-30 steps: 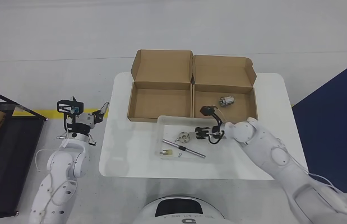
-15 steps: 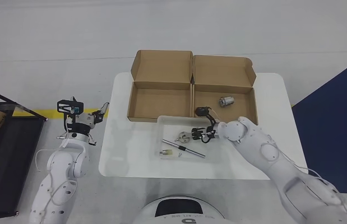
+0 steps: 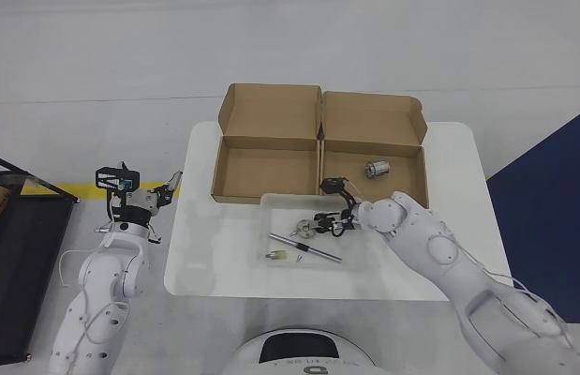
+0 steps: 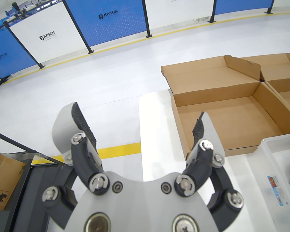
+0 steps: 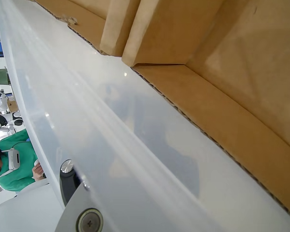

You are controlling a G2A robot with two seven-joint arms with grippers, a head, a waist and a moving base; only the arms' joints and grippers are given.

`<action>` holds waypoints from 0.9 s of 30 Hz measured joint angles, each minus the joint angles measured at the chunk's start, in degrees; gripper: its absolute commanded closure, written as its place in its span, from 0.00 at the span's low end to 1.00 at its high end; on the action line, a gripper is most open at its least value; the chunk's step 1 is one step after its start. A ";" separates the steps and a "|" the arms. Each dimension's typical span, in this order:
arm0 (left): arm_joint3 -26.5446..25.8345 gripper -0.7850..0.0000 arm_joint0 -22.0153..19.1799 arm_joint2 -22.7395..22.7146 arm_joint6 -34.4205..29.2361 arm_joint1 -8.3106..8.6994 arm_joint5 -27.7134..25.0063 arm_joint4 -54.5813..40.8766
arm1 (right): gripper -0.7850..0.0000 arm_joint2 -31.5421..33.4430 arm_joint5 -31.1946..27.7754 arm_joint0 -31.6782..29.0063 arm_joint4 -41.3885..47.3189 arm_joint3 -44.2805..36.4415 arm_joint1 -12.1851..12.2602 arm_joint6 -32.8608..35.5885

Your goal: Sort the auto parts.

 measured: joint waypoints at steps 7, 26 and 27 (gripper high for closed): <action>0.00 0.00 0.00 0.00 0.00 0.00 0.00 0.00 | 1.00 1.86 -1.90 -1.71 -1.06 -2.67 0.91 -0.34; 0.00 0.00 0.00 0.00 0.00 0.00 0.00 0.00 | 0.54 14.70 -3.49 -14.05 -7.28 -23.94 8.05 2.91; 0.00 0.00 0.00 0.00 0.00 0.00 0.00 0.00 | 0.51 14.57 -2.61 -14.33 -8.76 -24.94 8.09 2.25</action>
